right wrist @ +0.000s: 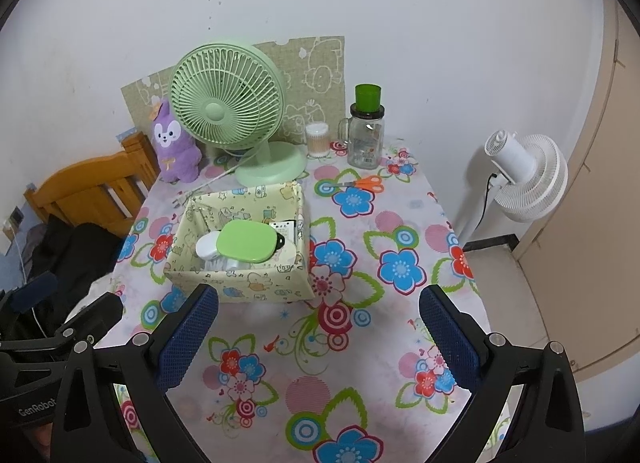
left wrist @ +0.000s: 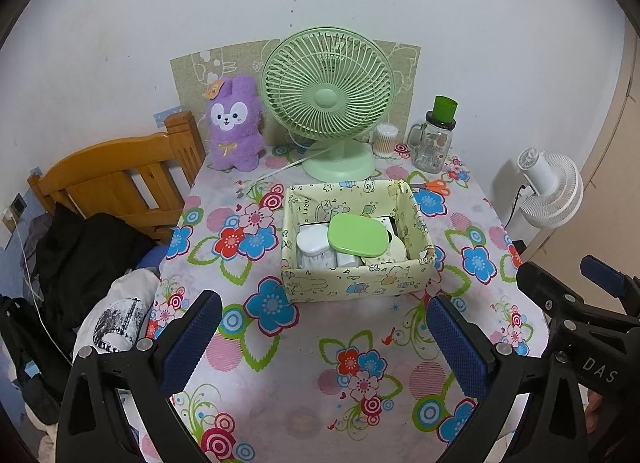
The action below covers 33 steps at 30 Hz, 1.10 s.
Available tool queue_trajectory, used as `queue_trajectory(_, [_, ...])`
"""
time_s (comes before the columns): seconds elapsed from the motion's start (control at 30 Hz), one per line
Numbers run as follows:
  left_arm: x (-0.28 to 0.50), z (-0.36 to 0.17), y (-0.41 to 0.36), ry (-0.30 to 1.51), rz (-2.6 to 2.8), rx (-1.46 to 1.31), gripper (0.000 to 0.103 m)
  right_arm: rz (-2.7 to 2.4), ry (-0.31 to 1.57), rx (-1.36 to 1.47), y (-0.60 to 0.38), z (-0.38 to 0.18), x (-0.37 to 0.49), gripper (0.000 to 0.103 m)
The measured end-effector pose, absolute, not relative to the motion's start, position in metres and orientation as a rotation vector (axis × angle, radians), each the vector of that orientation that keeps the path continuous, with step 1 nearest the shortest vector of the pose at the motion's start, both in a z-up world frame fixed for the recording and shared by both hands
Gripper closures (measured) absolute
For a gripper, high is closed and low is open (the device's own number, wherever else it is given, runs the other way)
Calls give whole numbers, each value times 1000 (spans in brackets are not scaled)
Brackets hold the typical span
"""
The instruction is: Organize rigid objects
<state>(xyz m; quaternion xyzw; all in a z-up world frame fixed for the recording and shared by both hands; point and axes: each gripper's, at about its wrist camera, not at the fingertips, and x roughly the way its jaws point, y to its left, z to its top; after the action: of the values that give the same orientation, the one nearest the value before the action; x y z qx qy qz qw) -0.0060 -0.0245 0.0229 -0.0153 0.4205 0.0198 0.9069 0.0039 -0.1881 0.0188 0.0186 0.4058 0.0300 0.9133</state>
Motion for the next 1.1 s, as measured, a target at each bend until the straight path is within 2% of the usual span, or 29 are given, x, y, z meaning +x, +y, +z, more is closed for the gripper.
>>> queue_trajectory(1.1, [-11,24,-23,866,54,-32,0,67,831,39,-188,19,-1,1])
